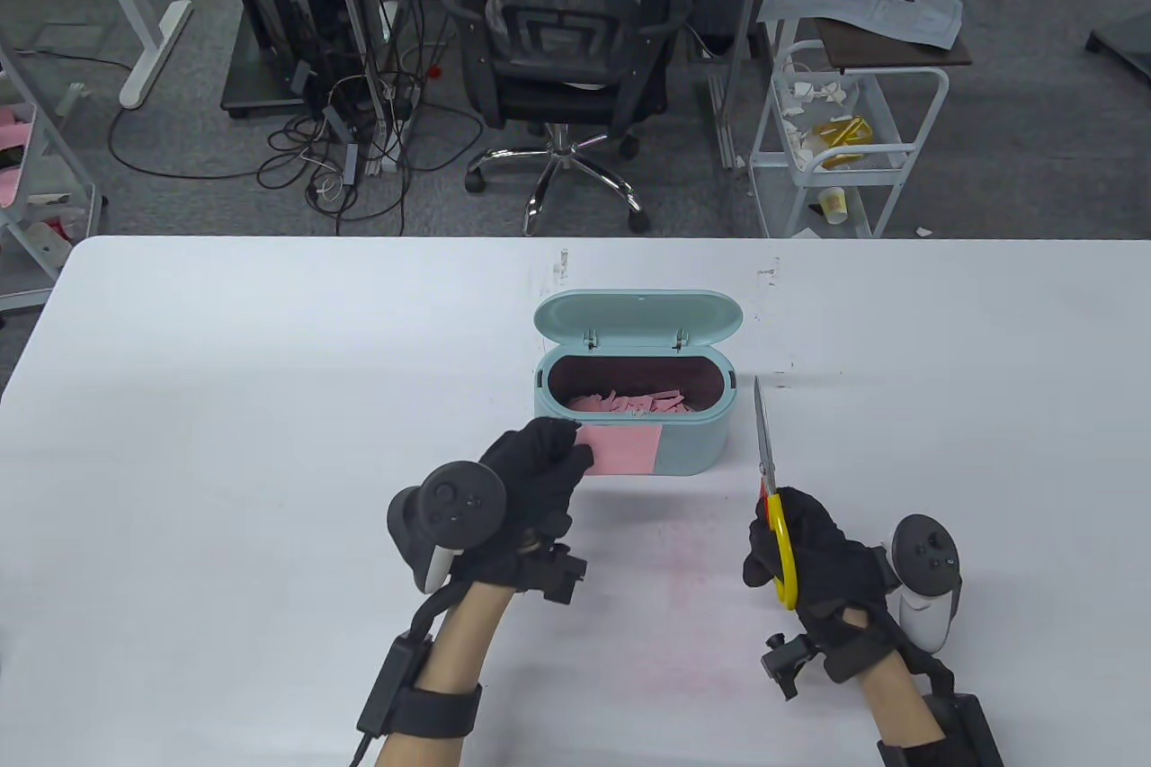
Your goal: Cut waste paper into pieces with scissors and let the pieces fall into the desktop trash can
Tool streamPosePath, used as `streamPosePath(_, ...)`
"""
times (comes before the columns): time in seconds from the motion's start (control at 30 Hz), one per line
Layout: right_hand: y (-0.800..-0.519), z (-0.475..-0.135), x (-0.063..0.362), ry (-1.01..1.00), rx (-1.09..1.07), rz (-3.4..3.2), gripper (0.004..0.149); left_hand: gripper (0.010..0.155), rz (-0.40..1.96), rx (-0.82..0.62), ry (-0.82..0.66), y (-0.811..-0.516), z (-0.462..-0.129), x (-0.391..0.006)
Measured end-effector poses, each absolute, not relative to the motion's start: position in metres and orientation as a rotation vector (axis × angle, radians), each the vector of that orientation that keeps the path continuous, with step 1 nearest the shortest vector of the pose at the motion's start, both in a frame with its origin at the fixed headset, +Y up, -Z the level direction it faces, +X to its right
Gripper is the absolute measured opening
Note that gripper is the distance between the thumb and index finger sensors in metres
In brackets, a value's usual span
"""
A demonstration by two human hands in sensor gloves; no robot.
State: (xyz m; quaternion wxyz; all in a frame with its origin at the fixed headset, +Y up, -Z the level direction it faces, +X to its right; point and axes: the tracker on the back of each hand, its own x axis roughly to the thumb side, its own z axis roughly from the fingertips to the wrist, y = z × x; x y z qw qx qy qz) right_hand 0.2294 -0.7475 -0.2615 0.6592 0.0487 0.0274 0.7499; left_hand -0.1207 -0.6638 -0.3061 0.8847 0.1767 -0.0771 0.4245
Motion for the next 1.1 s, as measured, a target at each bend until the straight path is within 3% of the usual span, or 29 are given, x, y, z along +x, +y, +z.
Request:
streamPosePath(0.33, -0.757, -0.267, 0.228, 0.090, 0.068, 1.690, 0.070, 0.034, 0.924, 0.391, -0.071, -0.675, -0.356, -0.102)
streamPosePath(0.8, -0.771, -0.271, 0.222, 0.143, -0.010, 1.697, 0.070, 0.036, 1.072, 0.235, 0.050, -0.701, -0.373, -0.108)
streamPosePath(0.97, -0.762, -0.281, 0.219, 0.110, -0.003, 1.711, 0.071, 0.036, 1.113, 0.208, 0.032, -0.703, -0.376, -0.111)
streamPosePath(1.1, -0.754, -0.291, 0.208, 0.150, 0.028, 1.754, 0.080, 0.035, 1.137, 0.202, 0.033, -0.703, -0.376, -0.113)
